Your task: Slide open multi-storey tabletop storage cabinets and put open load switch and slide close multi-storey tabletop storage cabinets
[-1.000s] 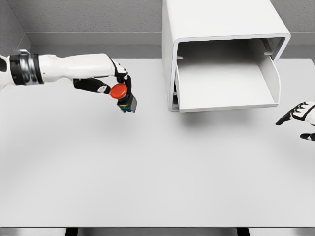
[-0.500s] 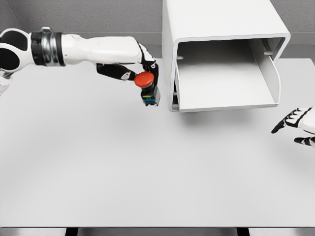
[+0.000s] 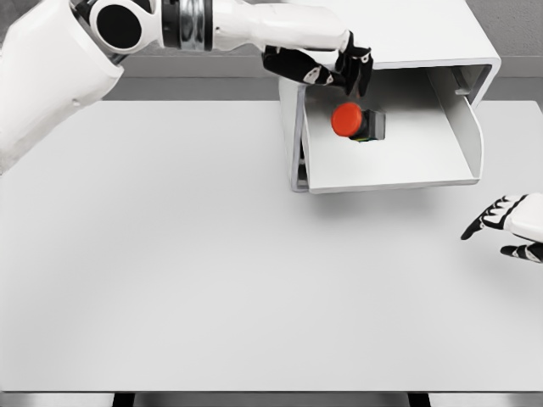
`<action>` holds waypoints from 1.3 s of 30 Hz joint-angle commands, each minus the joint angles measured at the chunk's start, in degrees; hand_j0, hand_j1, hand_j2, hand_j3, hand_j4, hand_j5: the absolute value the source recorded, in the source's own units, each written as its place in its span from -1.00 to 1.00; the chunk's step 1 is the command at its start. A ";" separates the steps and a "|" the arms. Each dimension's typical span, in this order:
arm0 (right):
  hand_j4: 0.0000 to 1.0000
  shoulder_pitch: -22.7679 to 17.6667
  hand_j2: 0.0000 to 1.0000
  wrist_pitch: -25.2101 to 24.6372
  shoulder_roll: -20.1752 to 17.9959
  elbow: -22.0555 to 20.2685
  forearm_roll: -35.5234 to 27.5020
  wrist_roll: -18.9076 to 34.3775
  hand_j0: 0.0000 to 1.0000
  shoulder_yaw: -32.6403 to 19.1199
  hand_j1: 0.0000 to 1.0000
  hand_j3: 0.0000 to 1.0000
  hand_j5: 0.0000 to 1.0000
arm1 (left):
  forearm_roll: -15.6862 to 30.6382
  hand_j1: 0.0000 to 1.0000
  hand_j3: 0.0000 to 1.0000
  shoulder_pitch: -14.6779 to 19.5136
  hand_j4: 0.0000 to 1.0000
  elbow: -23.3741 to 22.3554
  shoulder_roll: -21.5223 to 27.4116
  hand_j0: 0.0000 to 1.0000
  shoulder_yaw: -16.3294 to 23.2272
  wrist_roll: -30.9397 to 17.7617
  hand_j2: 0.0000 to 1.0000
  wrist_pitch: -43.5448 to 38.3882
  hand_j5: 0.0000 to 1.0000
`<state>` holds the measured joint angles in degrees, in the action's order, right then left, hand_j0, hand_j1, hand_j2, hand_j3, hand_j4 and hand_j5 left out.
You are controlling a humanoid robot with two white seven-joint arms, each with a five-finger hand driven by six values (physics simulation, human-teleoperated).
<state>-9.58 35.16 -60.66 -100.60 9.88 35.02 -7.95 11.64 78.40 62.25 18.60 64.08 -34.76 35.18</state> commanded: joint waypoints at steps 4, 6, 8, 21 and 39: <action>0.36 0.18 0.36 -0.16 -0.07 0.05 -0.30 -0.02 0.36 0.22 0.36 0.36 0.36 | 0.14 0.95 0.95 -0.26 0.95 -2.57 -2.17 0.95 -0.28 -0.24 0.95 -0.18 0.95; 0.36 0.09 0.36 -0.16 -0.07 -0.03 -0.30 -0.02 0.36 0.22 0.36 0.36 0.36 | 0.23 1.00 1.00 -0.35 1.00 -2.04 -1.90 1.00 -0.19 -0.24 1.00 -0.18 1.00; 0.32 0.79 0.32 -0.16 -0.07 -0.03 -0.30 -0.02 0.32 0.22 0.32 0.32 0.32 | 0.32 1.00 1.00 -0.35 1.00 1.55 -1.11 1.00 -0.10 -0.24 1.00 -0.18 1.00; 0.13 16.70 0.13 -0.16 0.19 0.40 -0.39 -0.02 0.13 16.39 0.13 0.13 0.13 | 0.24 1.00 1.00 -13.88 1.00 21.78 42.75 1.00 -0.19 6.29 1.00 -0.18 1.00; 0.14 26.19 0.14 -0.16 1.60 5.42 -0.12 -0.02 0.14 24.30 0.14 0.14 0.14 | -7.77 1.00 1.00 -20.22 1.00 22.04 41.16 1.00 0.16 4.18 1.00 -0.18 1.00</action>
<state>16.96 35.14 -59.19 -95.19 10.02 35.02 14.72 3.53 58.19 84.28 59.71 64.31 -30.67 35.14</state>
